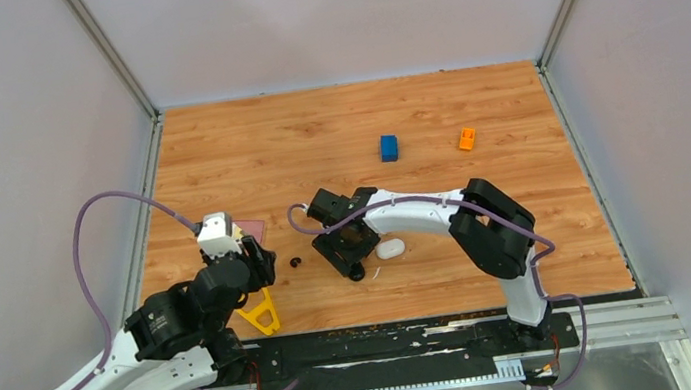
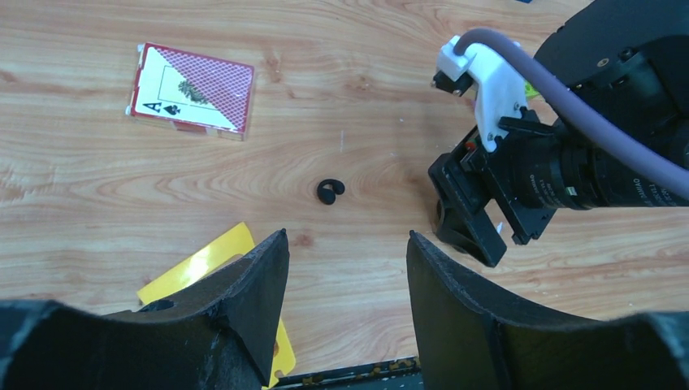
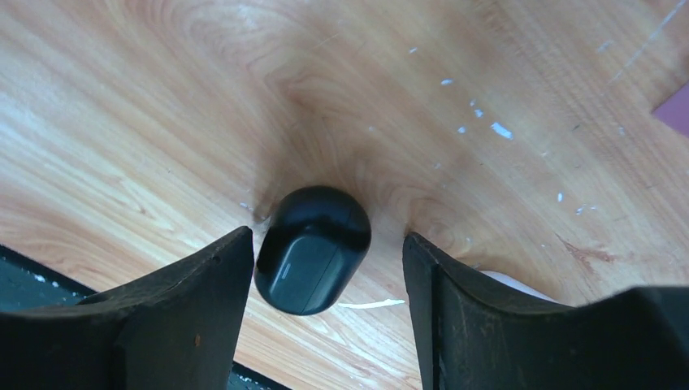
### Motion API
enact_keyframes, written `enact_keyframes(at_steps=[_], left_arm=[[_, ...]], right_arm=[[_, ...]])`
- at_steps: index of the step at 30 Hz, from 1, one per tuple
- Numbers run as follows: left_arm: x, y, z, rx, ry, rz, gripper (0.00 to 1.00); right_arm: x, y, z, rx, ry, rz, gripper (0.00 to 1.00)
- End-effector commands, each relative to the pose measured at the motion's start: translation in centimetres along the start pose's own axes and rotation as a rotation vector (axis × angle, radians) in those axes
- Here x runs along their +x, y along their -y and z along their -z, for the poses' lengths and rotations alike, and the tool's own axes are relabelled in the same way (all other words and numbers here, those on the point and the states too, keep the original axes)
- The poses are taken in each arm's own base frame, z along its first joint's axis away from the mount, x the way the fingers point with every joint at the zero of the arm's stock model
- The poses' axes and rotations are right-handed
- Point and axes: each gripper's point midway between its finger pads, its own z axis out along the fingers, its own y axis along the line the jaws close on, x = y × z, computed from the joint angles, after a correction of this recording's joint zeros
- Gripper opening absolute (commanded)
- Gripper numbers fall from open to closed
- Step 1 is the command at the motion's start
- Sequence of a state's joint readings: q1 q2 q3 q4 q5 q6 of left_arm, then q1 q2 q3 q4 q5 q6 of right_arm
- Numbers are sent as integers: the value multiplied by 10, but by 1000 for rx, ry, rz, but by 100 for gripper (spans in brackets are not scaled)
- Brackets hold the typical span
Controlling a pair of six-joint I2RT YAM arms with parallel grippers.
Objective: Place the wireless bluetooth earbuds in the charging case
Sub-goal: Pick up the charging case at the center of the board.
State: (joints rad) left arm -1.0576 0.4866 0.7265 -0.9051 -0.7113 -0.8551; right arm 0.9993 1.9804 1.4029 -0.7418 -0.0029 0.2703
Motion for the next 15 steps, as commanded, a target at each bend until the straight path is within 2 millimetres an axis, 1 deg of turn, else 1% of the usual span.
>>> enact_keyframes(at_steps=[1, 4, 11, 15], left_arm=[[-7, 12, -2, 35, 17, 6, 62], [-5, 14, -3, 43, 8, 1, 62], [-3, 15, -3, 54, 7, 8, 62], [-2, 17, -4, 59, 7, 9, 62]], right_arm=[[-7, -13, 15, -100, 46, 95, 67], [-2, -15, 15, -116, 41, 126, 67], [3, -21, 21, -165, 40, 204, 62], [4, -16, 17, -131, 45, 206, 59]])
